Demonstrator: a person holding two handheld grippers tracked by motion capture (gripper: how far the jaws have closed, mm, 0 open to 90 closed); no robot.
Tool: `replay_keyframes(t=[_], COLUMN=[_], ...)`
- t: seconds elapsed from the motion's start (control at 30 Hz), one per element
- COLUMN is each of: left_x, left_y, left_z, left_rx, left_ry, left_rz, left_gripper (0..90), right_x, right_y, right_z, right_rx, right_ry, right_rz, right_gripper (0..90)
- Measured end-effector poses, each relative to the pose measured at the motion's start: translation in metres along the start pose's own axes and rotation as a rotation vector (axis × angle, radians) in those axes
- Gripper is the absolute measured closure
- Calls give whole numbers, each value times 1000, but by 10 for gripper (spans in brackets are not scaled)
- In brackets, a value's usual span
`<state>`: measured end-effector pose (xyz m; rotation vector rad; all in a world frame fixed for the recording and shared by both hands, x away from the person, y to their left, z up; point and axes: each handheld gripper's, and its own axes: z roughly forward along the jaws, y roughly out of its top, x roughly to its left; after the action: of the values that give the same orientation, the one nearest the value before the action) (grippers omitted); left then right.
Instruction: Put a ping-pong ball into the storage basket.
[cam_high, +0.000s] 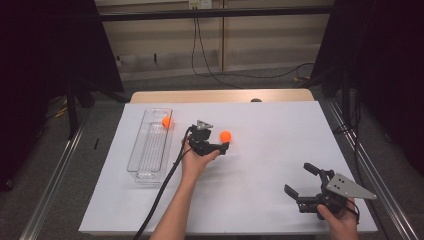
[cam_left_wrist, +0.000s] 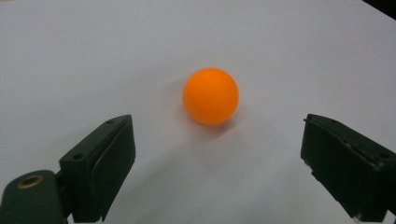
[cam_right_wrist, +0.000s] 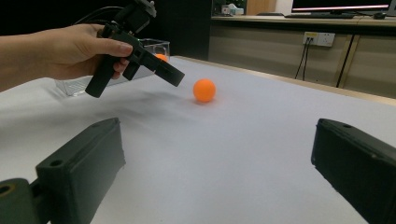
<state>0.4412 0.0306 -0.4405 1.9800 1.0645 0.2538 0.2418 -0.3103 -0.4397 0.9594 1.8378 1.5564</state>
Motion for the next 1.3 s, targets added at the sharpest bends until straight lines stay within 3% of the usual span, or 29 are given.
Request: replay_keyframes(t=[0.9,1.3], left_x=[-5,-5], left_y=[7,11], left_z=[13,18], left_rx=[6,10], left_ry=[-4,14], left_rz=[-2,2], left_gripper=[111,115], right_x=[0,0], right_y=[0,0], right_z=[0,0], right_rx=[0,0], right_ry=[2,1], right_rz=[-2,-2], right_gripper=[21,21])
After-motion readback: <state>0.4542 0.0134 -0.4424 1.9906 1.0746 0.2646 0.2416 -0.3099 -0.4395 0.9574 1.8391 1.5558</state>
